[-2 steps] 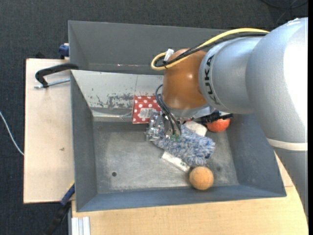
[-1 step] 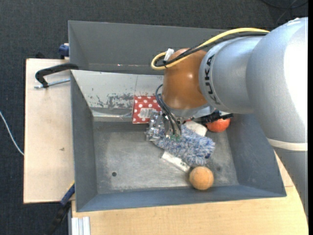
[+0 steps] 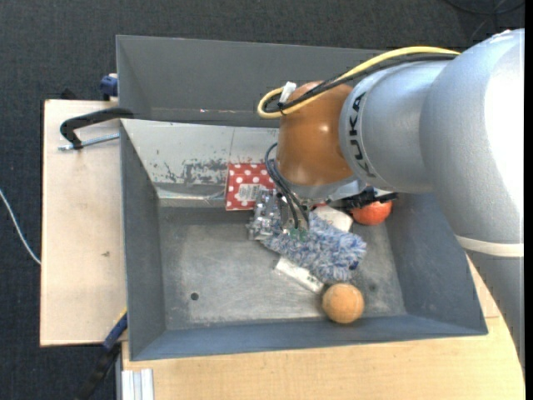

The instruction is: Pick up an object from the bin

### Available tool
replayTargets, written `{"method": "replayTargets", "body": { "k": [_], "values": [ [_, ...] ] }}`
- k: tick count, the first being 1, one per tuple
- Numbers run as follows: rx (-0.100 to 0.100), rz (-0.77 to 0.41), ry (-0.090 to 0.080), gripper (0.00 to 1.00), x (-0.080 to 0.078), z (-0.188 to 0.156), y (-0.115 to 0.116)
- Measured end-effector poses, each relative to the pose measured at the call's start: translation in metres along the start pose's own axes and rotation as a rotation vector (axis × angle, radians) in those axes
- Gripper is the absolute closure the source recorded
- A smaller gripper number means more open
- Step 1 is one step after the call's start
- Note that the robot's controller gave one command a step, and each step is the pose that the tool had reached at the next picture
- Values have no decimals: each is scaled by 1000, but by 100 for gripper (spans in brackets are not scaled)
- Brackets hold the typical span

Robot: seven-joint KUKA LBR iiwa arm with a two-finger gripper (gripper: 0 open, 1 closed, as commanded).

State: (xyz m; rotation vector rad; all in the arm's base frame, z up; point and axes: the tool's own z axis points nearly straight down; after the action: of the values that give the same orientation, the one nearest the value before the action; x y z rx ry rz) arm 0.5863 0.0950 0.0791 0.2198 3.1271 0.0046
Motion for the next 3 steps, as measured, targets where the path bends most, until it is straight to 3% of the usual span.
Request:
{"method": "replayTargets", "body": {
  "k": [3],
  "values": [
    [2,1,6,100,1,-12,0]
  ]
}}
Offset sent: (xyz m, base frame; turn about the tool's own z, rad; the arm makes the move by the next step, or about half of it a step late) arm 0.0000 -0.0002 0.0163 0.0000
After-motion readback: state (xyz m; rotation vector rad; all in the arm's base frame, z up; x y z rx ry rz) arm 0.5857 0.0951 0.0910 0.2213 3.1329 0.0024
